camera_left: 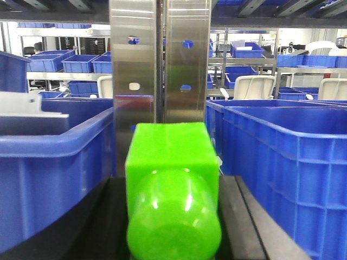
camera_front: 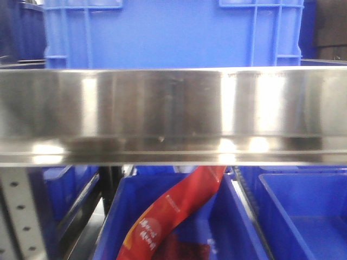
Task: Grab block from conveyor and place in blue bin
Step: 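Drive up to the steel shelf and hold blocks above blue bins, then move left gripper with green block over a blue bin and open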
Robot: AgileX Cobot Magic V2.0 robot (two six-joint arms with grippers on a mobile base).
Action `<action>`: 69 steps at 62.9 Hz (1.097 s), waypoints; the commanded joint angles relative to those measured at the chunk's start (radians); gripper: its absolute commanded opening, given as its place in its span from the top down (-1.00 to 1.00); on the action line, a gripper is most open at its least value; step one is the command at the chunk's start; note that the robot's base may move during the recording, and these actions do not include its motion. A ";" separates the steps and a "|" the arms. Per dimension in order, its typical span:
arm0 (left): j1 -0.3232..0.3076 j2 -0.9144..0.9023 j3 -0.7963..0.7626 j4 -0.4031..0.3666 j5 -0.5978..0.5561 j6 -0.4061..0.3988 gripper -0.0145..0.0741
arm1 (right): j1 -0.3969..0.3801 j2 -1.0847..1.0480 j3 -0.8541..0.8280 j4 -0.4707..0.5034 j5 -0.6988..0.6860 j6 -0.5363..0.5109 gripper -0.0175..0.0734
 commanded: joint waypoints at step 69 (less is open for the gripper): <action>-0.007 -0.006 0.000 -0.001 -0.035 0.000 0.92 | 0.004 -0.005 -0.010 -0.010 -0.029 -0.001 0.97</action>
